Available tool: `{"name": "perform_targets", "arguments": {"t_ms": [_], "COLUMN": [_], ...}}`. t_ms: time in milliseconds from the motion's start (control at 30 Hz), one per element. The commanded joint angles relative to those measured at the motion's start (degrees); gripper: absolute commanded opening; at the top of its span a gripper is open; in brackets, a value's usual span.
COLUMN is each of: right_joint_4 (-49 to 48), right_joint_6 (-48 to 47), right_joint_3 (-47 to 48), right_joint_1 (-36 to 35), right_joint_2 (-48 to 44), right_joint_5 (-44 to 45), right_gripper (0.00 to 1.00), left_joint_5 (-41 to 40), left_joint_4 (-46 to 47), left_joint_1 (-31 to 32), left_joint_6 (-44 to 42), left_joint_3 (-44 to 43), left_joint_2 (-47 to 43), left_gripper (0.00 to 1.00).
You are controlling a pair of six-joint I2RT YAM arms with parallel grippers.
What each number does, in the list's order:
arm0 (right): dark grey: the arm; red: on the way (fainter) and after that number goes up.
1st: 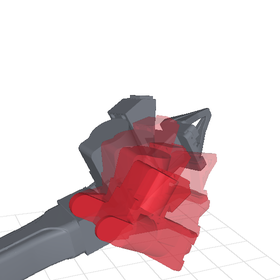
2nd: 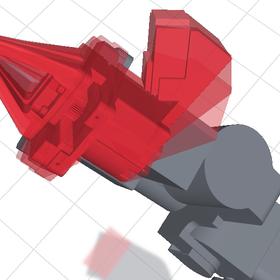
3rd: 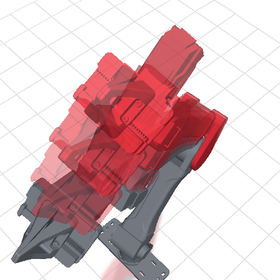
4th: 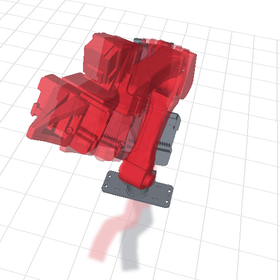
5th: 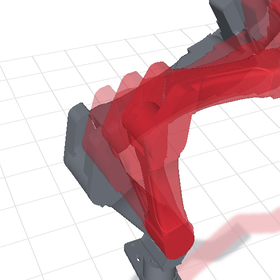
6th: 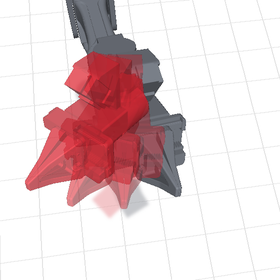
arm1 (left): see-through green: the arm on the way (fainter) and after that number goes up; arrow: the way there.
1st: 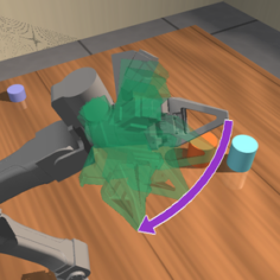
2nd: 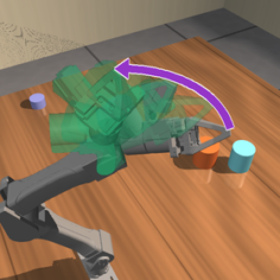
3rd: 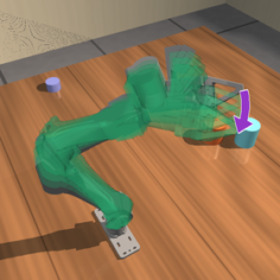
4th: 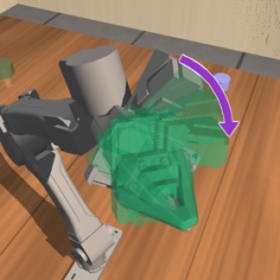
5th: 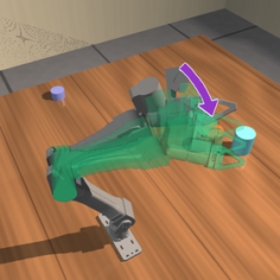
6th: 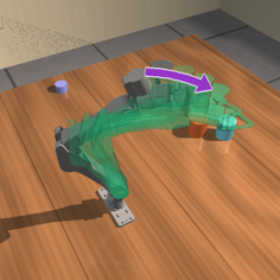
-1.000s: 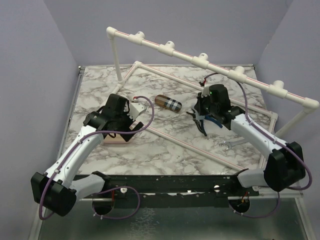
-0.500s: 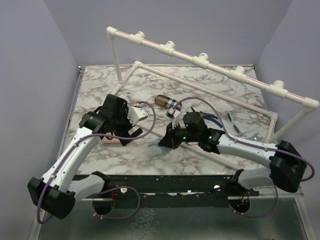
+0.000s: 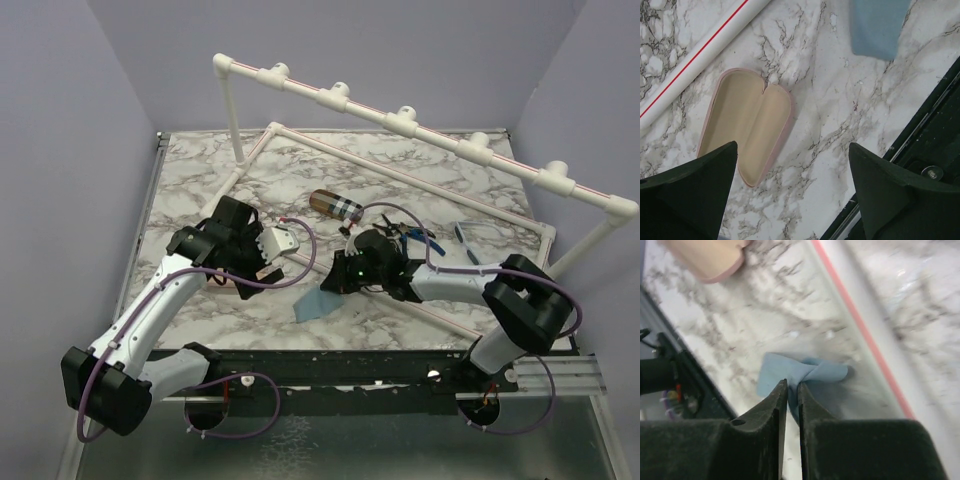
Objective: Organize the sunglasses
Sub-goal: Place the glasses cleaning cloth at the center of the board.
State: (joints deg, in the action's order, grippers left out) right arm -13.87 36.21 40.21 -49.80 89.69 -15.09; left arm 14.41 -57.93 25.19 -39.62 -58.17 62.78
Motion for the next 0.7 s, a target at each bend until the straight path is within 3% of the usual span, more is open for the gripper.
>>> {"name": "perform_targets", "arguments": {"t_ms": [0, 167, 267, 433, 667], "right_joint_4": [1.4, 11.3, 19.1, 26.1, 20.6], "right_joint_6": [-2.3, -9.2, -11.3, -11.3, -6.9], "right_joint_3": [2.4, 7.2, 7.3, 3.6, -0.7], "right_joint_1": [2.6, 2.6, 2.4, -0.1, -7.9], "right_joint_2": [2.7, 0.0, -5.8, -11.4, -8.1], "right_joint_5": [5.3, 7.8, 13.7, 15.6, 21.0], "right_gripper": [0.29, 0.51, 0.53, 0.52, 0.53], "left_joint_5": [1.7, 1.6, 1.6, 1.4, 2.7], "left_joint_4": [0.9, 0.9, 0.1, -0.2, 6.9], "left_joint_1": [0.0, 0.3, 0.8, 2.4, 8.2], "left_joint_6": [-1.8, -1.8, -3.1, -11.9, -8.6], "left_joint_3": [1.0, 1.4, 1.8, 8.4, 17.8], "left_joint_2": [0.1, -0.1, -1.1, -8.2, -13.4], "left_gripper": [0.91, 0.9, 0.88, 0.88, 0.85]}}
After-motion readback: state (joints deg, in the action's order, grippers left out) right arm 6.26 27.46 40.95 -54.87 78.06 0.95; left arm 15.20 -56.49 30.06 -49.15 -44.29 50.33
